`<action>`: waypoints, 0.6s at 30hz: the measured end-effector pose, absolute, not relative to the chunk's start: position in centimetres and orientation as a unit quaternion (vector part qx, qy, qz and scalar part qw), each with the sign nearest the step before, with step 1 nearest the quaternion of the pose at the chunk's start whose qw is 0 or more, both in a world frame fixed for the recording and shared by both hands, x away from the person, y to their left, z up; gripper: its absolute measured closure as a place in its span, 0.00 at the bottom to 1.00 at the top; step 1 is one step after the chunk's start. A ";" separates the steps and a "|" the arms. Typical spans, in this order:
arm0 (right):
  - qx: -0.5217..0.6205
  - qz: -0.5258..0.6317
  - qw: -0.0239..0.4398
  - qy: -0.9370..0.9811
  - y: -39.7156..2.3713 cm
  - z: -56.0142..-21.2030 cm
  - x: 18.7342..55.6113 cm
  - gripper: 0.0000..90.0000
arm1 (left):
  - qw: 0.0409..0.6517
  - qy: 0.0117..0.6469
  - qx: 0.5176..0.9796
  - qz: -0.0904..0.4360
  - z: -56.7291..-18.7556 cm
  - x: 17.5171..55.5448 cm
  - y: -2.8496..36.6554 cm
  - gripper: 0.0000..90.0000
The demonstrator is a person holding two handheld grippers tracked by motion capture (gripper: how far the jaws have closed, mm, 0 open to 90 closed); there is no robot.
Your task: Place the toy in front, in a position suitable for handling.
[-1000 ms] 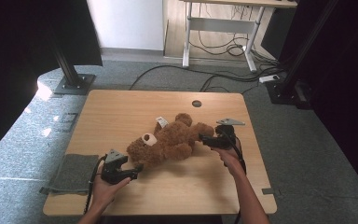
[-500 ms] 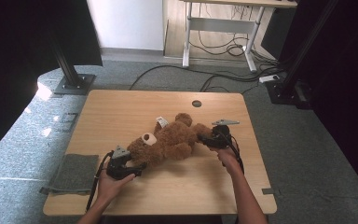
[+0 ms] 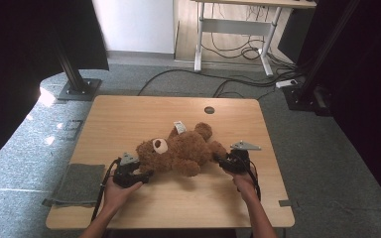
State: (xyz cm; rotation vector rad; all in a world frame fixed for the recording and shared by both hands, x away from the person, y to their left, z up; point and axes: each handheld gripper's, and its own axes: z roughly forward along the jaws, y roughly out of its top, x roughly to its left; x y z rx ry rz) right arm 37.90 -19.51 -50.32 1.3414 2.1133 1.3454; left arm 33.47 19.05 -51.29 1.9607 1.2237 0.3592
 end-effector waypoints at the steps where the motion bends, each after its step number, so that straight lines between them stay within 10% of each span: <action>1: 0.466 0.468 0.150 0.735 -19.6 -50.4 37.7 0.71 | 0.389 0.483 0.773 0.135 -51.4 33.6 19.0 0.39; 18: 0.470 0.499 0.149 0.713 -20.1 -50.5 33.7 0.71 | 0.402 0.492 0.758 0.146 -50.6 31.2 20.5 0.39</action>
